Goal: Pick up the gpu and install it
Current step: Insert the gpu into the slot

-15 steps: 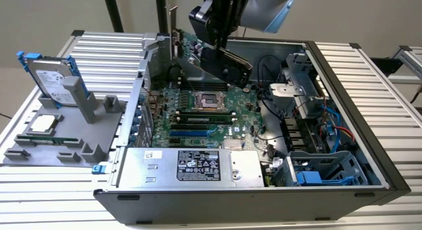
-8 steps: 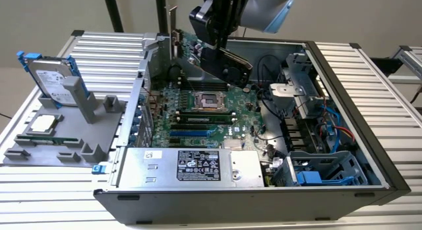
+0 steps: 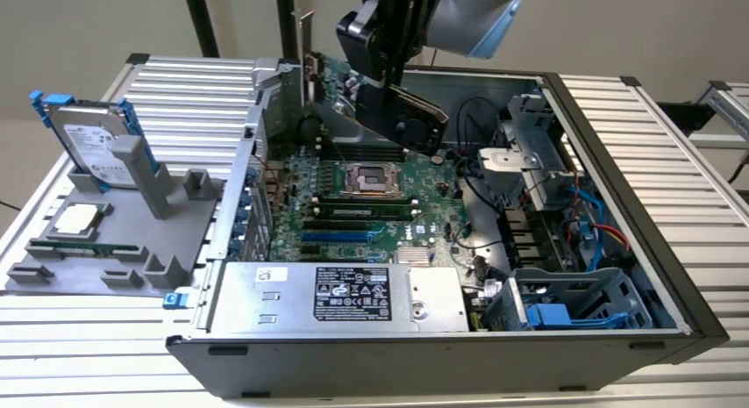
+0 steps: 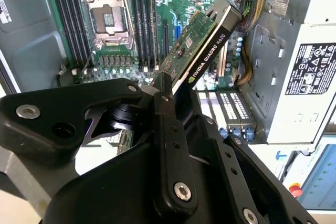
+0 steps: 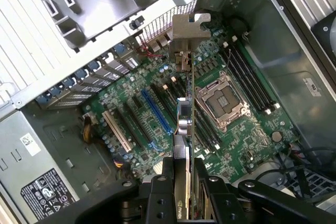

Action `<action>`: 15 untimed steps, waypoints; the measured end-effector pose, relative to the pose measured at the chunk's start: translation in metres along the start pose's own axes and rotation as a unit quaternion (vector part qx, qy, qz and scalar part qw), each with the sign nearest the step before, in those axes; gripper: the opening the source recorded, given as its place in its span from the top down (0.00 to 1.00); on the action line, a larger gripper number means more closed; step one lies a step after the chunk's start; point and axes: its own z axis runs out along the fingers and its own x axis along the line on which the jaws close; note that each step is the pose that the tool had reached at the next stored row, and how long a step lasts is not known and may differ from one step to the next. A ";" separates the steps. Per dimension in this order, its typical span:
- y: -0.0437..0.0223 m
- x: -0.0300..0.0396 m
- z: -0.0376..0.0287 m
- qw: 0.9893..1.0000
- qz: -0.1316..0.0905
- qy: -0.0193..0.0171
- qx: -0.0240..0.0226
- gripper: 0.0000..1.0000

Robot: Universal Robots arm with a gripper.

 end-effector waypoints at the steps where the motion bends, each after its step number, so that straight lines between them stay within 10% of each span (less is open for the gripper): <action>1: 0.0000 0.0000 0.0000 1.000 -0.001 0.000 0.000 1.00; 15: 0.0000 0.0000 0.0000 1.000 -0.009 0.000 0.000 1.00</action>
